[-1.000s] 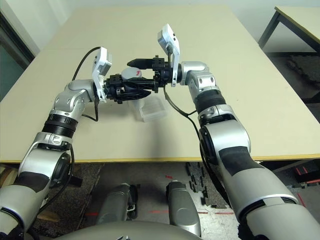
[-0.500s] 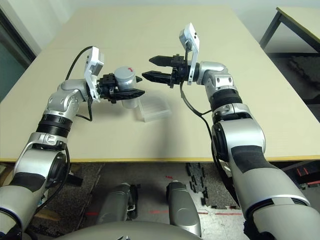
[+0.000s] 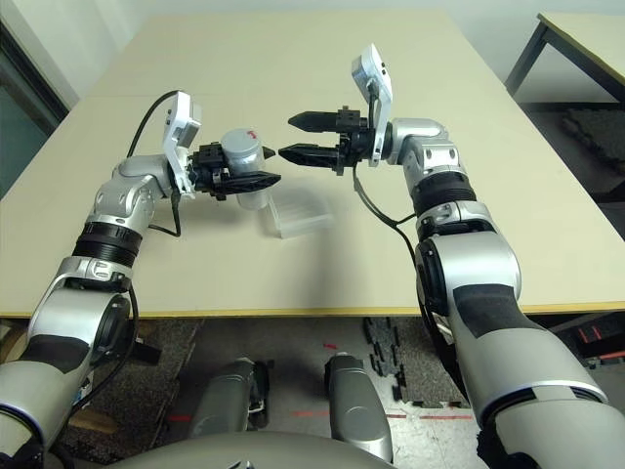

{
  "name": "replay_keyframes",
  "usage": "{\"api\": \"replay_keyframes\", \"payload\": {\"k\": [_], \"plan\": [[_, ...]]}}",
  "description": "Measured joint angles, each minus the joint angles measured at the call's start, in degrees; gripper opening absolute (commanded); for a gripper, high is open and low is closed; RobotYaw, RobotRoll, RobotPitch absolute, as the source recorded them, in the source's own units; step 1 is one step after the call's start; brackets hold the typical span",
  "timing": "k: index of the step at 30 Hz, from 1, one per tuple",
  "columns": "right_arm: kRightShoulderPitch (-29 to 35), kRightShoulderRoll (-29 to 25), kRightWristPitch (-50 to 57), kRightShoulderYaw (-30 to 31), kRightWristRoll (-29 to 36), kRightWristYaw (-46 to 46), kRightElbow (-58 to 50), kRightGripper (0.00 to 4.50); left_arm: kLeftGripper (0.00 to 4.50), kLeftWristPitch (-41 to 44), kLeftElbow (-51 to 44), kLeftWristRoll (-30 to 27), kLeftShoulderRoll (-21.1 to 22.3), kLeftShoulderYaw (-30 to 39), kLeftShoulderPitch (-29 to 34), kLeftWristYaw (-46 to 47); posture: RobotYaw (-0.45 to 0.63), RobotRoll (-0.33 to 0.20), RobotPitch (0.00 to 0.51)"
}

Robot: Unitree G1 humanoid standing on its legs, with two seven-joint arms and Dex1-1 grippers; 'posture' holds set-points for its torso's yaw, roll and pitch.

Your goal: Pour the medicine from the bottle into the box.

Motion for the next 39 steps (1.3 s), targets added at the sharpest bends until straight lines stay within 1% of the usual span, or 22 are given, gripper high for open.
{"api": "replay_keyframes", "payload": {"k": [5,13,39], "plan": [[0.2,1.8,0.8,0.3,0.0,-0.2,-2.0,4.5,2.68,-1.1,1.4,0.9,-1.9,-0.5,-0.6,0.0,-0.2,0.0,0.069],[0.2,3.2,1.0,0.8,0.0,-0.8,-2.2,4.5,2.68,-1.7,1.8,1.7,-3.1,-0.5,-0.7,0.0,-0.2,0.0,0.069],[0.1,5.7,-0.8,1.8,-0.4,-3.9,-1.7,4.5,2.68,-1.1,0.9,2.2,-4.3,-0.8,-0.6,0.4,-0.19,0.0,0.075]]}}
